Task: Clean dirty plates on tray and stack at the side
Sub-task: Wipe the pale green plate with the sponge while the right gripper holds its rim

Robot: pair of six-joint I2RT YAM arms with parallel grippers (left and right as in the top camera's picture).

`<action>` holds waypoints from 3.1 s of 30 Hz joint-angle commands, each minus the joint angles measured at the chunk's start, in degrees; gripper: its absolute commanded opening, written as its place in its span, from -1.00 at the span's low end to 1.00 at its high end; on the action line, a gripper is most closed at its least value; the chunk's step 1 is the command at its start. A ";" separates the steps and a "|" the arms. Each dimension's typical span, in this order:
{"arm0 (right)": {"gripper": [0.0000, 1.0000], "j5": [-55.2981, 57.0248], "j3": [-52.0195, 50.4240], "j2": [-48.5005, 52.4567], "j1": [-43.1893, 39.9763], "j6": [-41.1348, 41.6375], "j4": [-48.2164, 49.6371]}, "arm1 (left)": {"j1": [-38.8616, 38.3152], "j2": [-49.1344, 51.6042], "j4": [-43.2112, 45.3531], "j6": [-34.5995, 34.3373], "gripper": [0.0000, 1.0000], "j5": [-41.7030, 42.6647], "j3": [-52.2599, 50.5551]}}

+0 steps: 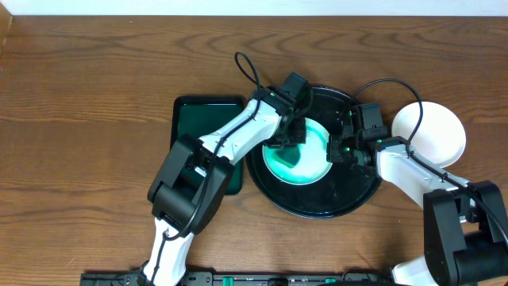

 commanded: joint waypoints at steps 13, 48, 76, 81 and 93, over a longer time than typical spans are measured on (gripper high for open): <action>-0.97 0.90 -0.22 0.44 0.61 -0.46 -0.09 | 0.26 -12.70 0.79 0.92 -0.86 -0.39 -0.81; -0.98 0.90 -0.22 0.44 0.61 -0.48 0.20 | -2.47 1.18 -0.92 0.70 -0.85 4.39 -2.97; -0.98 0.46 -0.22 0.44 0.61 -0.48 0.57 | 1.51 -15.23 -0.17 0.94 -0.86 -4.79 -1.25; -0.98 0.39 -0.22 0.44 0.61 -0.46 0.59 | 1.33 -14.99 -0.81 0.96 -0.86 -8.76 -1.86; -0.97 0.26 -0.22 0.44 0.61 -0.46 0.63 | 0.35 -8.04 -0.59 0.59 -0.86 -10.38 -4.87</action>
